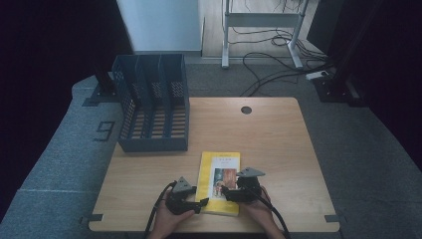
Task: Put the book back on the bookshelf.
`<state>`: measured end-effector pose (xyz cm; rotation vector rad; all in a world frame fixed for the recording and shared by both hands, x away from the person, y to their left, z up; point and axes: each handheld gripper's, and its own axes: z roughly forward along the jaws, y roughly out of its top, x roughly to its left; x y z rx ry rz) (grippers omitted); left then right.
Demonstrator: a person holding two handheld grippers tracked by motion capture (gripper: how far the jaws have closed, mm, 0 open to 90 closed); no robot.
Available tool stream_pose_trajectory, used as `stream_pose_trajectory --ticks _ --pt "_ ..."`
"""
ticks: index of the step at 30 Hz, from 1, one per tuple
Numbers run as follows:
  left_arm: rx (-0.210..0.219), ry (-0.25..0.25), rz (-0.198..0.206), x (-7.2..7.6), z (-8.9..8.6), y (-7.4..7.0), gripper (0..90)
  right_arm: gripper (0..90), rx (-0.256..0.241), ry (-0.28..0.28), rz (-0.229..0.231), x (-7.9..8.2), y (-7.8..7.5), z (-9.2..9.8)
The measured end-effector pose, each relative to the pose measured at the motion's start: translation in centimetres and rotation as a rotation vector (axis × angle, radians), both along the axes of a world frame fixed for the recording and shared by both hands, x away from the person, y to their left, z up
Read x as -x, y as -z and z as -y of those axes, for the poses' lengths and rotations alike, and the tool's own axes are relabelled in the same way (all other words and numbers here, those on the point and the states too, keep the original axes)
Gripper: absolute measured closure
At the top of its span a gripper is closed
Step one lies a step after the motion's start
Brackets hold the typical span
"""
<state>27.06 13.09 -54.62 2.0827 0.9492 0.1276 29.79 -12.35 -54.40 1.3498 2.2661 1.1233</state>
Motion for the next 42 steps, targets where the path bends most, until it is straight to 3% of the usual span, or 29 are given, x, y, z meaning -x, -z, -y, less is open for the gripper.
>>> stream_pose_trajectory --ticks 7,17,18,29,36,42 --pt "0.011 0.003 -0.003 -0.1 -0.1 0.1 30.6 24.6 0.003 0.0 0.02 0.2 -0.6 0.3" --pt "0.017 0.006 -0.008 -0.1 -0.3 0.2 30.6 27.4 -0.003 -0.004 0.039 0.4 -0.9 0.4" --pt "0.017 0.004 -0.009 -0.1 -0.2 0.2 30.6 30.0 -0.016 -0.004 0.063 0.6 -1.2 0.4" --pt "0.018 0.006 -0.012 -0.1 -0.3 0.1 30.7 39.6 -0.047 -0.041 0.148 1.6 -2.8 -0.3" --pt "0.023 0.007 -0.015 -0.1 -0.3 0.1 30.7 44.0 -0.076 -0.074 0.177 2.1 -3.5 -0.4" --pt "0.03 0.007 -0.017 -0.1 -0.4 0.2 30.6 45.7 -0.04 -0.124 0.213 2.6 -3.6 -1.1"
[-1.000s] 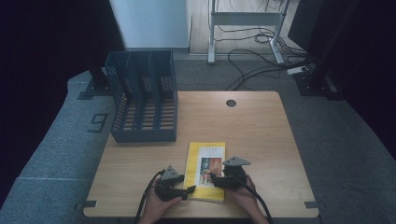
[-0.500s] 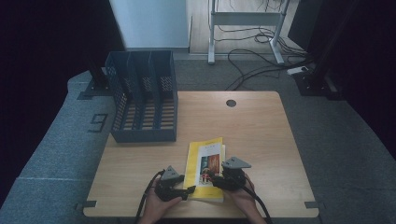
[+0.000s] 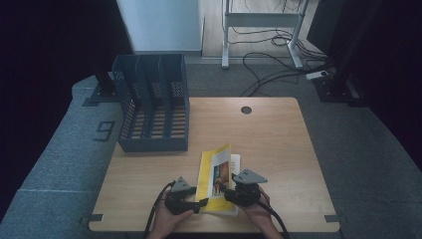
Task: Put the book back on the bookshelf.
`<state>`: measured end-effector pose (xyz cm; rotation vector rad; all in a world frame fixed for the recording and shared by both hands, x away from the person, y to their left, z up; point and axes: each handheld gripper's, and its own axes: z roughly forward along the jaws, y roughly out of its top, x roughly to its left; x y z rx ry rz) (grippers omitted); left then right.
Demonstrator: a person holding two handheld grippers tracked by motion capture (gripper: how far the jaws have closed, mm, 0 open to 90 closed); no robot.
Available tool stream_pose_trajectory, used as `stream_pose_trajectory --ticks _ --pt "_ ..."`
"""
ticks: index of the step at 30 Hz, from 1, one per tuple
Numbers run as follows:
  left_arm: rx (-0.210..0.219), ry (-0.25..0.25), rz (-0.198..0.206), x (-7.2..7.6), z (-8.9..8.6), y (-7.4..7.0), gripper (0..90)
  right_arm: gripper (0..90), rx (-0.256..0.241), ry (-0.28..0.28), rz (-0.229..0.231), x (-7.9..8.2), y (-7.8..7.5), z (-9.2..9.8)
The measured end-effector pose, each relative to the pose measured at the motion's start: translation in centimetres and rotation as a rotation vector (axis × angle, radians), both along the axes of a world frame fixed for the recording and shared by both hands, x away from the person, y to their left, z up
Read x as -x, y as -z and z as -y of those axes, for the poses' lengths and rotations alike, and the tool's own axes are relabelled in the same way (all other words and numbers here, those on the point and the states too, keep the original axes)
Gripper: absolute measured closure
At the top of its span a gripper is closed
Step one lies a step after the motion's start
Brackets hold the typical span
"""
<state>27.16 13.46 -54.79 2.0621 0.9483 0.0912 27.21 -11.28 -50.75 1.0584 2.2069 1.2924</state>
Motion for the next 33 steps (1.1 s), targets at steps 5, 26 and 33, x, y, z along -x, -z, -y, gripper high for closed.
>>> stream_pose_trajectory --ticks 5,26,33 --pt "-0.002 0.002 0.002 0.0 0.0 0.0 30.6 46.0 0.026 -0.011 -0.008 -0.5 0.5 -0.1" --pt "-0.011 0.004 0.01 0.1 0.1 0.0 30.3 48.7 -0.145 0.017 -0.209 -4.6 1.5 2.8" --pt "-0.014 0.004 0.012 0.1 0.1 0.0 30.3 48.5 -0.079 0.035 -0.236 -4.8 2.4 2.2"
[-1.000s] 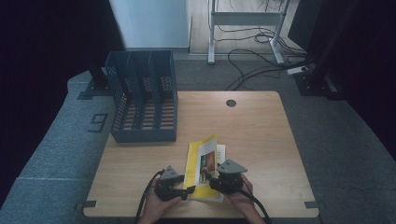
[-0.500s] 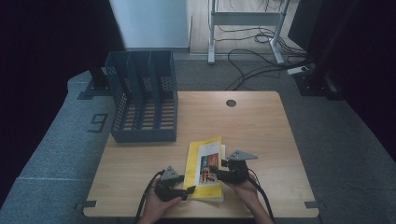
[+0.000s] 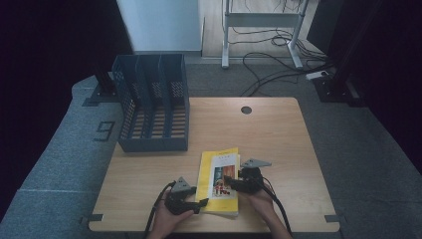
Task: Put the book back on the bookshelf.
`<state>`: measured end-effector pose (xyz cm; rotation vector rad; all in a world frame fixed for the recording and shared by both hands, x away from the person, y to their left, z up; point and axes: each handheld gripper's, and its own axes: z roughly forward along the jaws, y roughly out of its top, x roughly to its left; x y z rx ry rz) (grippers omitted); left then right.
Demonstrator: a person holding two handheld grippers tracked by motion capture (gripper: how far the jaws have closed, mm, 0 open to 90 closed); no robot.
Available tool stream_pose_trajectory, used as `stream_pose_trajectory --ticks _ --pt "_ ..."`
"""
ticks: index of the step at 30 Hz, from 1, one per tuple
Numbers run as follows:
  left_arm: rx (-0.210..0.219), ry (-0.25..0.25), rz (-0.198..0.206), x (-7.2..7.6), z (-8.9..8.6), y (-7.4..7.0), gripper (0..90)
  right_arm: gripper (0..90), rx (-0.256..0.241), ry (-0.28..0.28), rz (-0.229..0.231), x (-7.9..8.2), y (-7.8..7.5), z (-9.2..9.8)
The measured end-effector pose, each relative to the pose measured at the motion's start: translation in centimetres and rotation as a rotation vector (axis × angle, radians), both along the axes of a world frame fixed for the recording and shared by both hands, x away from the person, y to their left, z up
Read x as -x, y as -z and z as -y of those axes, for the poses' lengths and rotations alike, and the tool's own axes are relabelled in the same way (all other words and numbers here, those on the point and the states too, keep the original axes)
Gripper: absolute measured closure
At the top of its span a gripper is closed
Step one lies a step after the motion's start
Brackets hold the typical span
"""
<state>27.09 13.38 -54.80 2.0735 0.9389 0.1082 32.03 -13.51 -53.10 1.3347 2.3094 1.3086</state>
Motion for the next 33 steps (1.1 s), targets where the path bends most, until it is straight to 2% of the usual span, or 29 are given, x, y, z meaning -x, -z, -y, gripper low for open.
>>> stream_pose_trajectory --ticks 1,5,8,15,18,22,24,30,33 --pt "0.0 0.0 0.0 0.0 0.0 0.0 30.4 48.2 -0.001 0.007 -0.013 -0.1 0.28 -0.02" --pt "0.0 0.0 0.0 -0.01 0.0 0.0 30.3 49.5 -0.003 0.01 -0.009 -0.12 0.41 -0.04" --pt "0.0 0.0 0.0 0.0 0.0 0.0 30.3 56.5 -0.019 0.014 -0.002 -0.07 0.52 -0.01" --pt "-0.001 0.0 0.0 -0.02 0.01 0.0 30.1 64.7 -0.055 0.016 0.004 0.01 0.74 -0.1" --pt "-0.001 -0.001 0.001 0.0 0.03 0.0 30.2 70.7 -0.079 0.02 0.015 0.1 0.65 -0.02" --pt "0.0 -0.001 0.001 0.01 0.02 0.0 30.2 74.3 -0.101 0.017 0.024 0.26 0.46 0.03" --pt "0.0 -0.001 0.0 -0.02 0.01 0.01 30.0 78.7 -0.136 0.013 0.036 0.44 0.27 -0.02" --pt "-0.001 -0.001 0.001 -0.05 0.05 0.0 29.6 81.0 -0.142 0.016 0.048 0.55 0.22 -0.1" --pt "-0.002 -0.001 0.001 -0.04 0.05 0.0 29.6 81.7 -0.127 0.019 0.07 0.79 0.15 -0.3"
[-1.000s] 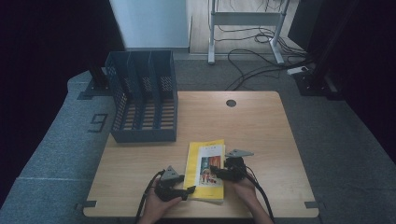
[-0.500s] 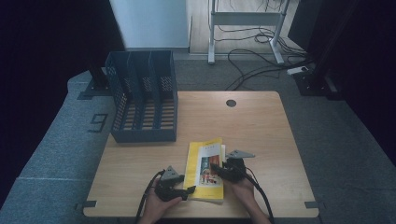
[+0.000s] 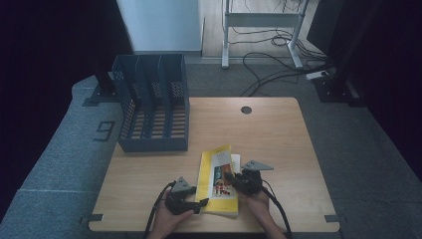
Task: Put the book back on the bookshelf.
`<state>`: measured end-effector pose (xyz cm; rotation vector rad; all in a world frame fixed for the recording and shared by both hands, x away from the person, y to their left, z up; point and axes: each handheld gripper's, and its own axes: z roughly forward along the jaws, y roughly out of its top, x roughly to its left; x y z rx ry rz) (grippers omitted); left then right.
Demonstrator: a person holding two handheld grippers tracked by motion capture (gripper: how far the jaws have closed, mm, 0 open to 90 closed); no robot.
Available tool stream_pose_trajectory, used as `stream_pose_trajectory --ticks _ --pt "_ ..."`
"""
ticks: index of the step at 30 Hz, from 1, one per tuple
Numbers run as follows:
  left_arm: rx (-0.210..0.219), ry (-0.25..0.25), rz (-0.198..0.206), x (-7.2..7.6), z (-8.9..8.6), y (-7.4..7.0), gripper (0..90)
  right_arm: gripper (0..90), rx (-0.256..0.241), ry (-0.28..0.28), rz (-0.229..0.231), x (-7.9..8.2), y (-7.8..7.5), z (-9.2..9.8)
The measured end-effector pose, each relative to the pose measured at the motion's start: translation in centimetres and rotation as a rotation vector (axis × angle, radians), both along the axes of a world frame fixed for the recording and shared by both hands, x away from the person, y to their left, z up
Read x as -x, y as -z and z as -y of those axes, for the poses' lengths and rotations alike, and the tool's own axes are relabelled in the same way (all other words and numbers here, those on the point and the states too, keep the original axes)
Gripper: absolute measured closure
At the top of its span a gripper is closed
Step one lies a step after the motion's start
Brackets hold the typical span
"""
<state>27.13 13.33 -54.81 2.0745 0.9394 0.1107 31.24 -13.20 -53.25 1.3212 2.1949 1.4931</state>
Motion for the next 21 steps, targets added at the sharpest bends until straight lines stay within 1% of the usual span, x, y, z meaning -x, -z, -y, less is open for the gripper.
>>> stream_pose_trajectory --ticks 1,2,4,6,8,10,11,13,15,21 --pt "-0.001 0.0 0.0 0.0 0.0 0.0 29.6 82.2 0.005 0.002 0.014 0.11 -0.06 -0.1" --pt "-0.001 0.001 0.0 0.0 0.0 0.0 29.6 82.2 0.005 0.002 0.014 0.11 -0.06 -0.1" --pt "-0.001 0.002 -0.001 -0.03 -0.01 0.0 29.2 83.2 0.013 0.001 0.03 0.24 -0.16 -0.24" --pt "-0.001 0.002 -0.001 -0.04 -0.01 -0.01 29.1 83.4 0.011 0.003 0.032 0.26 -0.15 -0.25" --pt "-0.001 0.003 -0.001 -0.06 -0.01 0.0 28.9 84.0 0.003 0.004 0.047 0.4 -0.16 -0.28" --pt "-0.003 0.002 0.0 -0.05 0.01 -0.01 27.6 84.5 -0.029 0.004 0.049 0.48 -0.28 -0.21" --pt "-0.006 0.002 0.002 -0.04 0.06 -0.01 26.4 84.8 -0.037 0.004 0.05 0.5 -0.32 -0.2" --pt "-0.007 0.003 0.004 -0.02 0.1 -0.02 26.2 84.9 -0.039 0.002 0.054 0.54 -0.35 -0.22" --pt "-0.005 0.004 0.001 -0.04 0.09 -0.01 25.9 84.9 -0.02 0.003 0.079 0.67 -0.34 -0.4" --pt "0.012 0.006 -0.009 -0.21 0.04 0.02 24.6 84.7 -0.043 0.004 0.097 0.79 -0.48 -0.33"
